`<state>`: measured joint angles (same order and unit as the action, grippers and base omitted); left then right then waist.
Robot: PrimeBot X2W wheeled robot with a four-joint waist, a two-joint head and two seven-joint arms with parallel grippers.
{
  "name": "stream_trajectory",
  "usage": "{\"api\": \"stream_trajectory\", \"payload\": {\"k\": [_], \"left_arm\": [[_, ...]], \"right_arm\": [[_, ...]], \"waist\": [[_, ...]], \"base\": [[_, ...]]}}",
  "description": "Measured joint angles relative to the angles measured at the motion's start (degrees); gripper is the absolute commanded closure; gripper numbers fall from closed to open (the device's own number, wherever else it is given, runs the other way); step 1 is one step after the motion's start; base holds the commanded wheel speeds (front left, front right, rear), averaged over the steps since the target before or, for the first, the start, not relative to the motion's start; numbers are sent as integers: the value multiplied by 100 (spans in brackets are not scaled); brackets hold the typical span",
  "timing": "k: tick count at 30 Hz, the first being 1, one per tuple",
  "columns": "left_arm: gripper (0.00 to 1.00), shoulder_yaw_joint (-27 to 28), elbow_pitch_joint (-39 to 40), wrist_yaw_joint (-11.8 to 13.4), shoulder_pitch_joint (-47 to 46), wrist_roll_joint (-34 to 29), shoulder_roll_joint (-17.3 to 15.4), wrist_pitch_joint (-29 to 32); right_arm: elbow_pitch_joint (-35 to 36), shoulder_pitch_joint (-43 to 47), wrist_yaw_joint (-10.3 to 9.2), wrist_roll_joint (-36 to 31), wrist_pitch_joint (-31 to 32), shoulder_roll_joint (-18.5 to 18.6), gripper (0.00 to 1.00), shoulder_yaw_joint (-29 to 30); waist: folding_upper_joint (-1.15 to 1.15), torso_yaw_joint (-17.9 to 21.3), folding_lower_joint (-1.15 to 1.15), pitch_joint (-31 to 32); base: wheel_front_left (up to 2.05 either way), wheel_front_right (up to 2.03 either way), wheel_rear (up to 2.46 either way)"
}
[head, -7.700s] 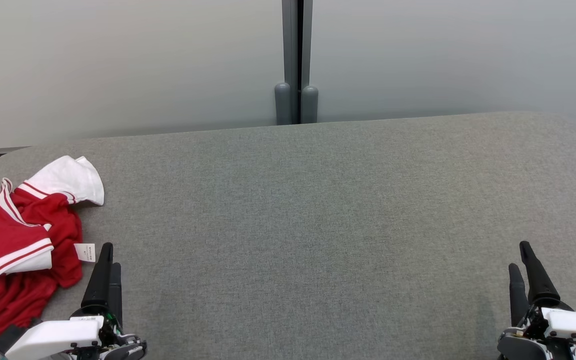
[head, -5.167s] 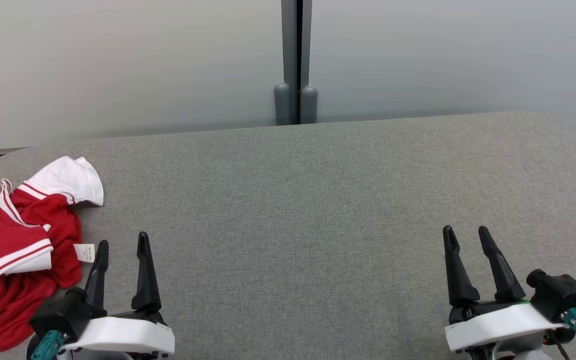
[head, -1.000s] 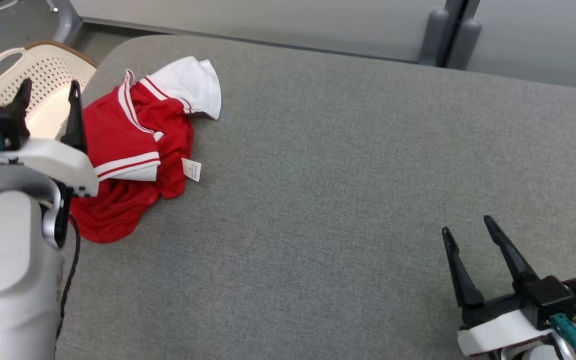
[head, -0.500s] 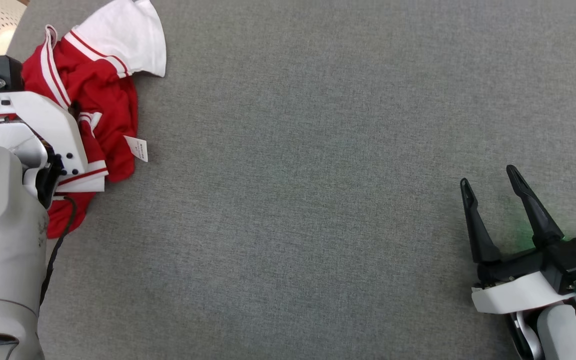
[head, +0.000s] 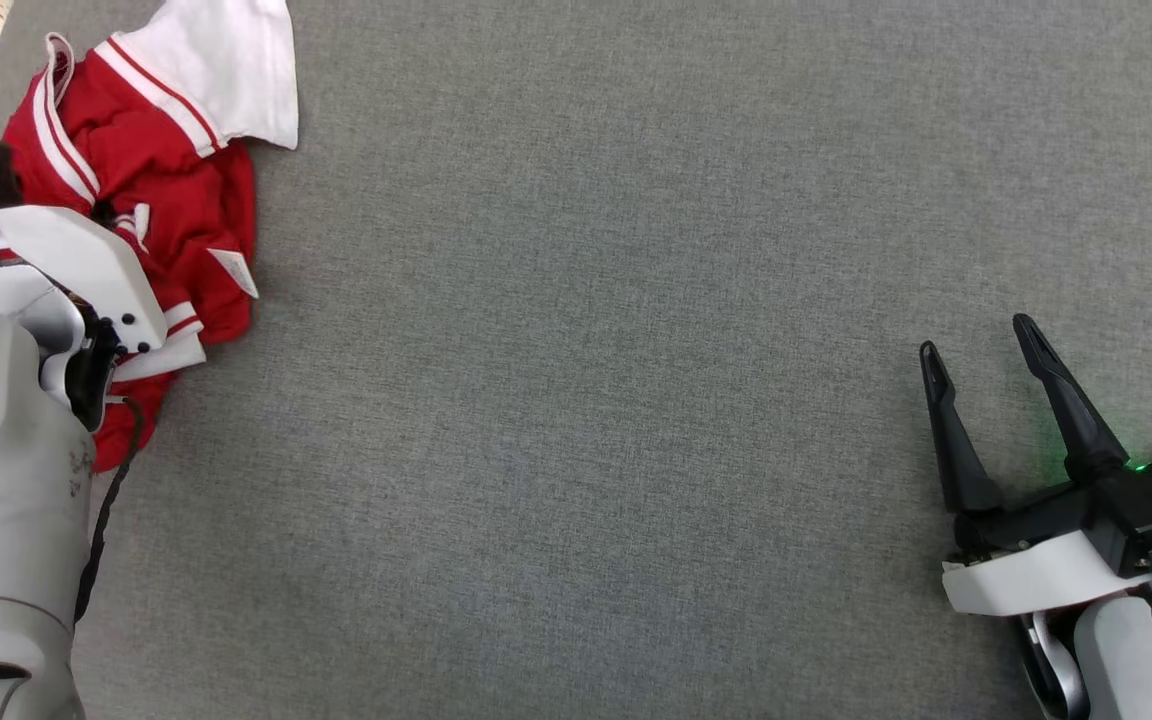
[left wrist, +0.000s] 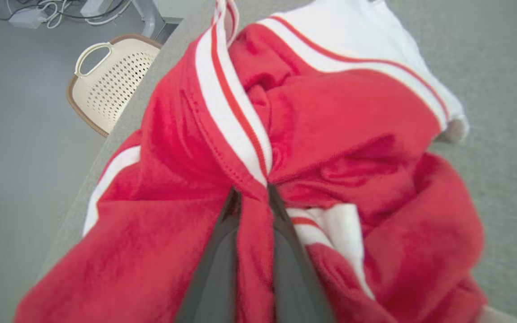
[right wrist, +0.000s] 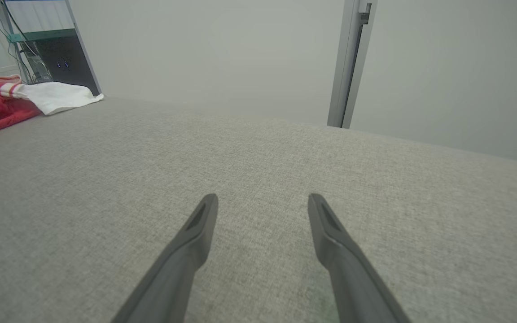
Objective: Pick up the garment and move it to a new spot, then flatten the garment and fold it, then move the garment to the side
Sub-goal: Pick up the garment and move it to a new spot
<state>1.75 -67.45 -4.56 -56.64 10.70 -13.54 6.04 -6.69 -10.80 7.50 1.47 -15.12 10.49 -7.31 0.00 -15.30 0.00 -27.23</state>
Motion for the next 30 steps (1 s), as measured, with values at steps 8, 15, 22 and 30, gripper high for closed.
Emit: {"api": "stream_trajectory", "payload": {"k": [8,15,22,30], "left_arm": [[100,-23,212,-152,-20,97,-100,-1202],[100,-197,615,-249,-53,148,-330,-1789],[100,-694,1419,-268,-65,416,-345,-1703],[100,-1327,2955,-269,448,1179,-289,-1160]], "right_arm": [[-155,32,0,41,1,-152,0,-16],[-271,183,0,101,1,-436,0,-91],[-310,291,0,152,1,-625,0,-7],[-316,375,0,153,1,-719,0,64]], "waist": [[0,12,0,421],[0,154,0,1022],[0,623,0,1482],[0,1536,0,1890]], "base": [[0,0,0],[0,0,0],[0,0,0],[0,0,0]]}}
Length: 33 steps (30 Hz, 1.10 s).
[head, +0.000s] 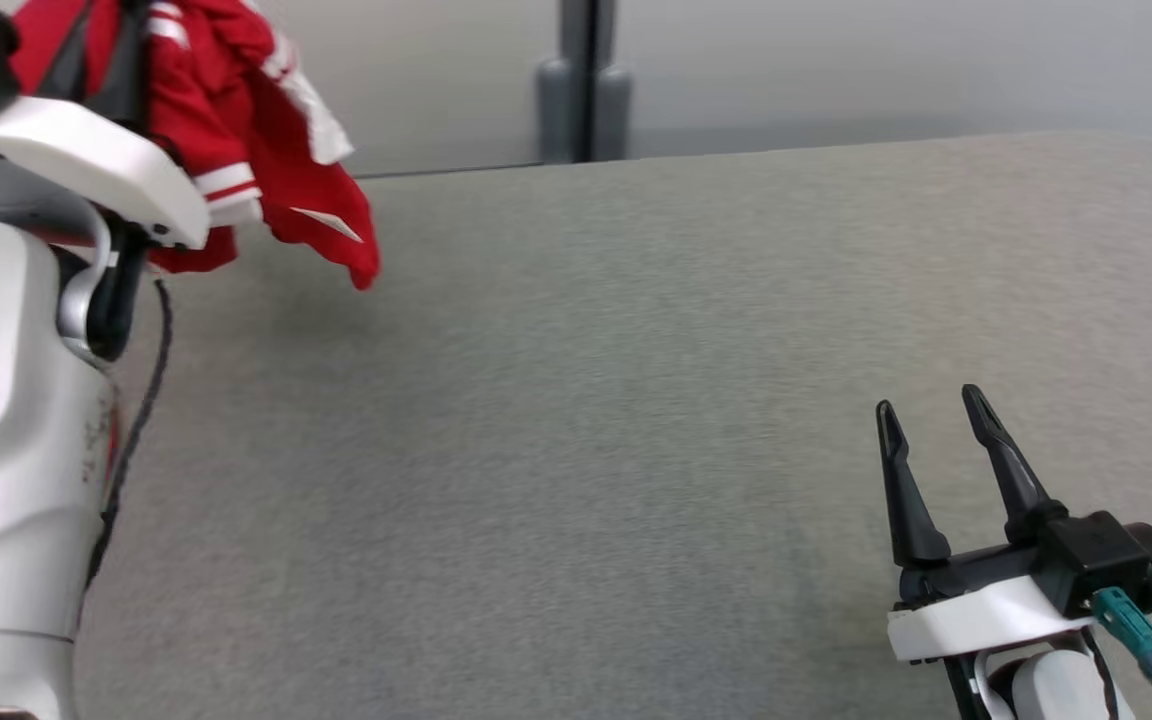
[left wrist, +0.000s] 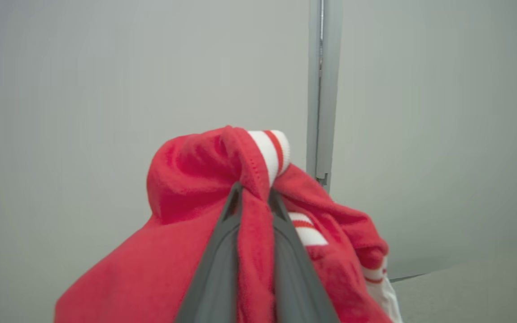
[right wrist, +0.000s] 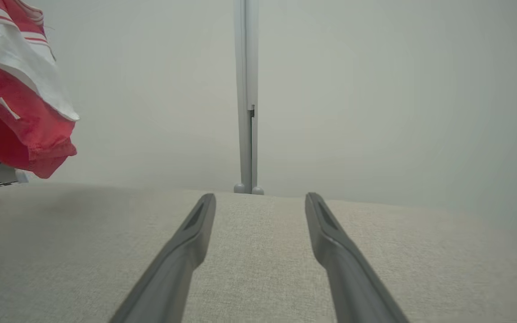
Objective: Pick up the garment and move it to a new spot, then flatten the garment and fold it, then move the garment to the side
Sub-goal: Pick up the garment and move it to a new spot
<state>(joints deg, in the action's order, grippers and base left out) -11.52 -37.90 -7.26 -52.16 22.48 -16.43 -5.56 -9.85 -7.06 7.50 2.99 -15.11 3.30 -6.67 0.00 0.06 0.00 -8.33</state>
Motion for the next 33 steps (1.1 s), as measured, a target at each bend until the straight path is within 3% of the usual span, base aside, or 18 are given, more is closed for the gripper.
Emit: {"api": "stream_trajectory", "payload": {"k": [7,12,17,25,26,27,28,29,33], "left_arm": [[100,-439,1143,0,366,278,332,631],[100,-772,1321,53,548,223,573,904],[100,-1383,862,53,993,-99,877,770],[100,-1958,-452,77,1335,-338,1206,90],[95,-2001,-580,77,1337,-335,1244,31],[64,-2045,-680,77,1345,-316,1283,-31],[11,-2067,-738,87,1351,-298,1308,-134],[0,-2085,-753,156,1349,-291,1327,-275],[0,-2095,-661,396,1429,-222,1345,-724]], "right_arm": [[22,-1,1,55,0,-33,0,43],[82,-60,0,252,0,-40,0,36],[113,-92,0,388,0,-36,0,47],[147,-251,0,476,0,-42,0,-65],[142,-250,0,475,0,-42,0,-91],[134,-250,0,468,0,-42,0,-104],[130,-249,0,455,0,-44,0,-118],[123,-239,0,444,0,-43,0,-123],[35,-119,0,264,0,-44,0,-181]], "waist": [[0,977,0,152],[0,1605,0,96],[0,1987,0,-144],[0,2120,0,-651],[0,2102,0,-678],[0,2072,0,-687],[0,2037,0,-683],[0,1994,0,-664],[0,1819,0,-483]], "base": [[0,0,0],[0,0,0],[0,0,0],[0,0,0],[0,0,0],[0,0,0],[0,0,0],[0,0,0],[0,0,0]]}}
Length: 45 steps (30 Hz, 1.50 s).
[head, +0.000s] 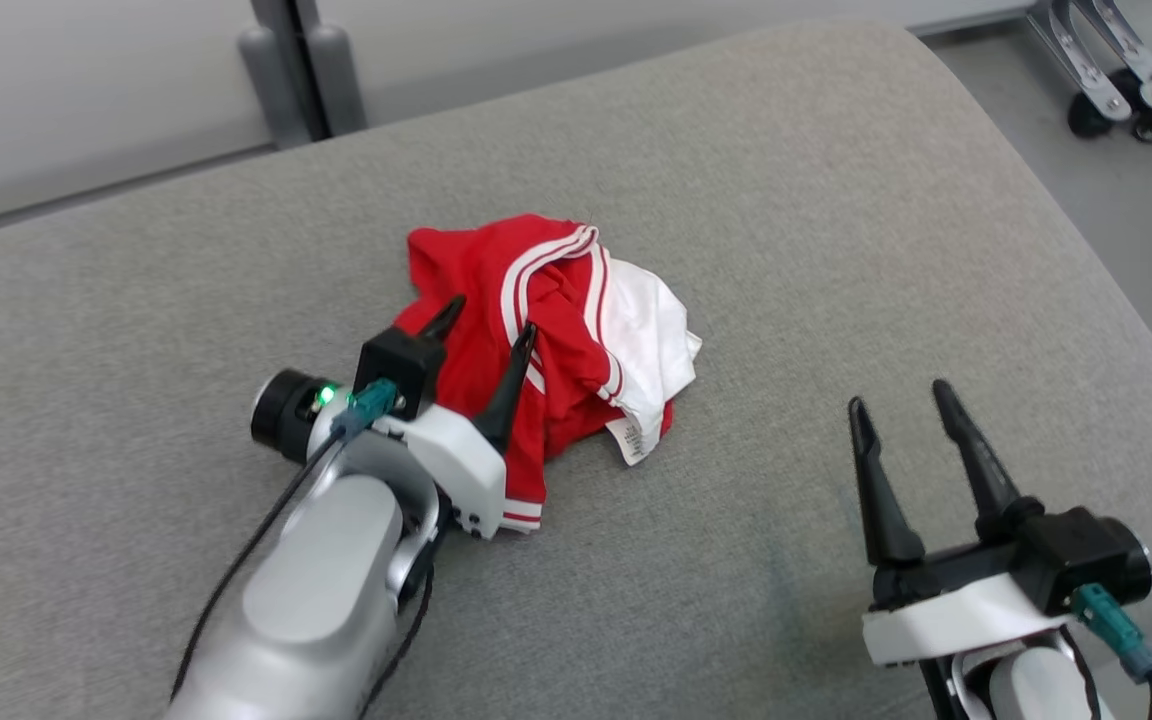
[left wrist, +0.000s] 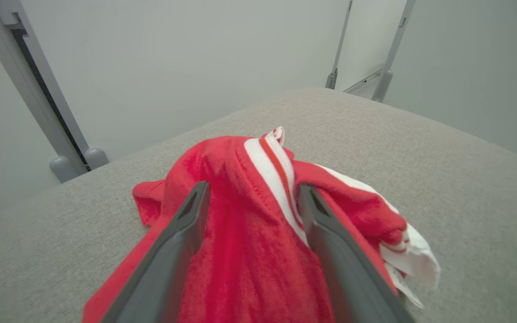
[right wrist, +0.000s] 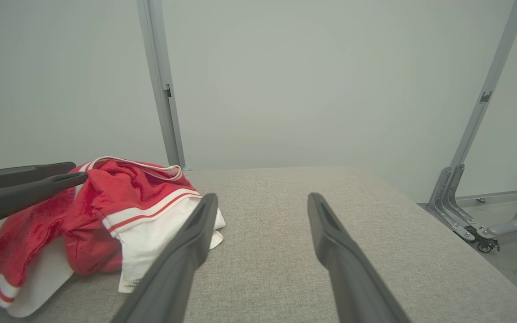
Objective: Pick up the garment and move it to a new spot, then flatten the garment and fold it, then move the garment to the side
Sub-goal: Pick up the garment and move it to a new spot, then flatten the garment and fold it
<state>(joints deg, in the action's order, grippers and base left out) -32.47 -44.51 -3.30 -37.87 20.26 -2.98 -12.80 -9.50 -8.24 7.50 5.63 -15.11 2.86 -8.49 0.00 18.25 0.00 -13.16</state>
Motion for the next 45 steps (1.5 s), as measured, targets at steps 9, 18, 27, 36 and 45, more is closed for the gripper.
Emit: {"api": "stream_trajectory", "payload": {"k": [9,18,27,36,45], "left_arm": [[0,834,1586,850,1677,81,-167,-219],[0,2062,3753,1299,3634,-843,-168,-233],[0,2558,4935,1369,4692,-1474,-14,-233],[0,2604,4865,1395,5061,-1545,13,-233],[0,2527,4810,1472,5061,-1574,15,-233]], "right_arm": [[-44,364,0,-66,0,-2,0,-124],[-33,671,0,-87,0,-1,0,13],[2,861,1,-179,0,-2,0,48],[-8,1001,0,-170,0,-3,0,-88],[11,1002,0,-164,0,-3,0,-133]], "waist": [[0,-663,0,554],[0,-1453,0,1015],[0,-1756,0,1319],[0,-1764,0,1451],[0,-1749,0,1472]], "base": [[0,0,0],[0,0,0],[0,0,0],[0,0,0],[0,0,0]]}}
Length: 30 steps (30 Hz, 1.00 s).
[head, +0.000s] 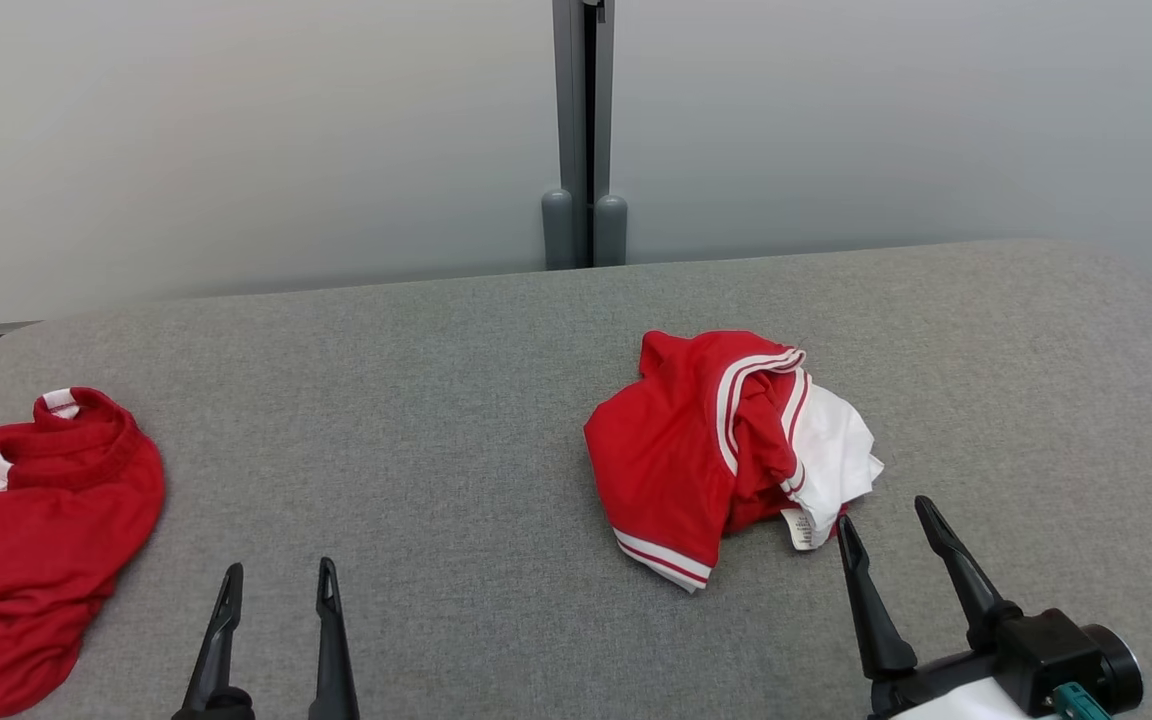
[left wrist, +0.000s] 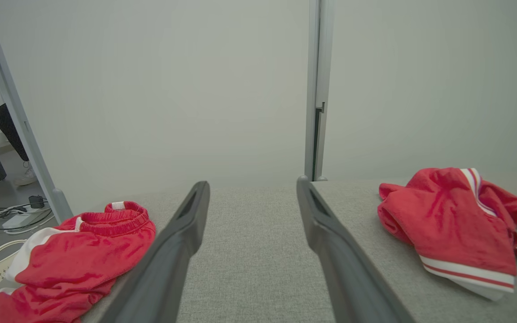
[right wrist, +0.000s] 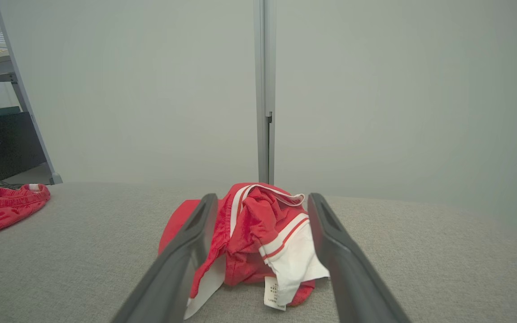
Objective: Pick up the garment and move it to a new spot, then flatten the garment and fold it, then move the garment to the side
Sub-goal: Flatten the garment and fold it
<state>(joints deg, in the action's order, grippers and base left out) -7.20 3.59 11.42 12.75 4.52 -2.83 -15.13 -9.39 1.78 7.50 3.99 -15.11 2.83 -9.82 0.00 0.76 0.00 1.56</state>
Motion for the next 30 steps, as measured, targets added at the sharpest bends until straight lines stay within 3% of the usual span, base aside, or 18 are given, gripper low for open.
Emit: {"api": "stream_trajectory", "payload": {"k": [17,23,30], "left_arm": [[0,-214,-144,14,-24,-202,1,0],[0,-520,-333,-229,-319,-328,1,0],[0,-1343,-937,-595,-1066,-209,-2,0]], "right_arm": [[-11,6,1,0,0,-4,0,88],[36,-89,1,-79,0,-2,0,544],[102,-362,1,-109,0,-3,0,842]], "waist": [[0,-45,0,-55],[0,22,0,-213],[0,247,0,-576]], "base": [[0,0,0],[0,0,0],[0,0,0]]}}
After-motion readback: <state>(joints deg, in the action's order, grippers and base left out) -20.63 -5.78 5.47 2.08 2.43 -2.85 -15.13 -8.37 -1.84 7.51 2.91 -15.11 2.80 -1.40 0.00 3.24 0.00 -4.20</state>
